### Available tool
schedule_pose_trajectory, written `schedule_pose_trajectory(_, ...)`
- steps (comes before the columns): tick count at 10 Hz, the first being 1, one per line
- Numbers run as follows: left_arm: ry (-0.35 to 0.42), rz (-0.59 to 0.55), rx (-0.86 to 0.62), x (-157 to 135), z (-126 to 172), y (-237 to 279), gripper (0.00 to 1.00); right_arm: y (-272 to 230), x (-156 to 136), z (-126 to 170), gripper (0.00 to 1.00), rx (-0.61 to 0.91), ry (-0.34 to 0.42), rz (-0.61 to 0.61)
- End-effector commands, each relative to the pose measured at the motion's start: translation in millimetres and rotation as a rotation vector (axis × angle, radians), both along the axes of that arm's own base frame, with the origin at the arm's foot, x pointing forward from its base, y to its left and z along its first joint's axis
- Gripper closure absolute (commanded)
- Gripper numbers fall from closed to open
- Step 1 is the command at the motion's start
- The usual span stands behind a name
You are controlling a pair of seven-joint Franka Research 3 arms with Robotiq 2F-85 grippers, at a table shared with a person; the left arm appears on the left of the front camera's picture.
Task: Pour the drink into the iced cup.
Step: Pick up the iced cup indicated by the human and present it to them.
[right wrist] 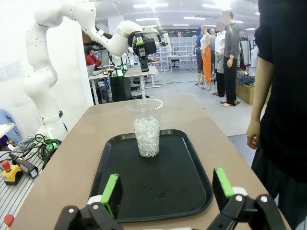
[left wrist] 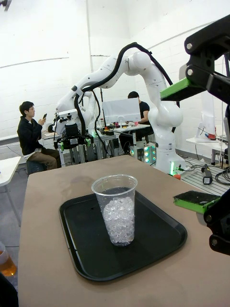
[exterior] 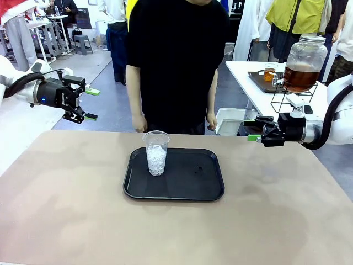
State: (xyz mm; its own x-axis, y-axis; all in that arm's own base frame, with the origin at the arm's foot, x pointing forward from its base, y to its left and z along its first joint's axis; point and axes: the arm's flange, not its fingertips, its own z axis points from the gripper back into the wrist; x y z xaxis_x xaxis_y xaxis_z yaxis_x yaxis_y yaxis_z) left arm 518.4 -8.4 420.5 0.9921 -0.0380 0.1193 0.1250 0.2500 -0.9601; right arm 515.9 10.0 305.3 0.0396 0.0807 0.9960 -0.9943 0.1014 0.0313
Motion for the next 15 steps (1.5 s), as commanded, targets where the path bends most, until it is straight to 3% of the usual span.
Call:
schedule_pose_trajectory(1, 0.001, 0.004, 0.002, 0.0, 2.2, -0.1, 0.0, 1.7, 3.8, 4.1, 0.0, -0.006, 0.006, 0.01)
schedule_pose_trajectory(15, 0.001, 0.004, 0.002, 0.0, 2.2, -0.1, 0.0, 1.7, 3.8, 4.1, 0.0, -0.006, 0.006, 0.01)
